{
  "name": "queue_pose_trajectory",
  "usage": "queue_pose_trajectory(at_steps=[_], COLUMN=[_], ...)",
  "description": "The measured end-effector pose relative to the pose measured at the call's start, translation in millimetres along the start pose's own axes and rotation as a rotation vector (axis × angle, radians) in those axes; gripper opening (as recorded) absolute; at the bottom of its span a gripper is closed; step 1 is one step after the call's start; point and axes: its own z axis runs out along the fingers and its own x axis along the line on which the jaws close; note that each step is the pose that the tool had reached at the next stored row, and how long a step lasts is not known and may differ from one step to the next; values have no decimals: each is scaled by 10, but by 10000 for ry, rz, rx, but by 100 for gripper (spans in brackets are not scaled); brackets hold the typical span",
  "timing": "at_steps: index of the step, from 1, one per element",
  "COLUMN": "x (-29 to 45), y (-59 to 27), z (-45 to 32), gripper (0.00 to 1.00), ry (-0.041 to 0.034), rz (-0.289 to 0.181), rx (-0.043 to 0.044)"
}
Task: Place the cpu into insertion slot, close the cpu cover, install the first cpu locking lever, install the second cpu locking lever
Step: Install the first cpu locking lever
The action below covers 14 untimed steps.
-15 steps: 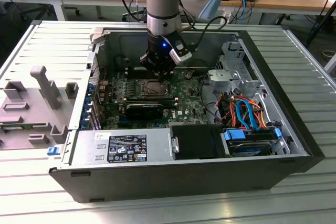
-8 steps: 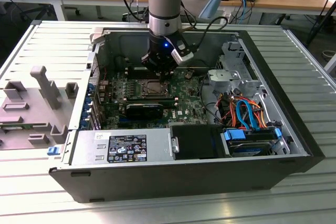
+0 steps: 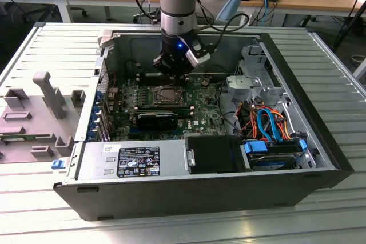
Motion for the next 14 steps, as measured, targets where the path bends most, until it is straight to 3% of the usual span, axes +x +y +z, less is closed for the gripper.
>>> queue_pose_trajectory(at_steps=[4, 6, 8, 10, 12, 14], x=[172, 315, 387, 419, 419, 415], y=[21, 39, 50, 58, 84, 111], z=[-7, -11, -12, -12, -13, -13], gripper=[11, 11, 11, 11, 11, 11], ry=[-59, -93, -102, -105, -95, -93], rz=[1, 1, 1, -5, -54, -62], rx=[9, 13, 14, 14, 86, 106])
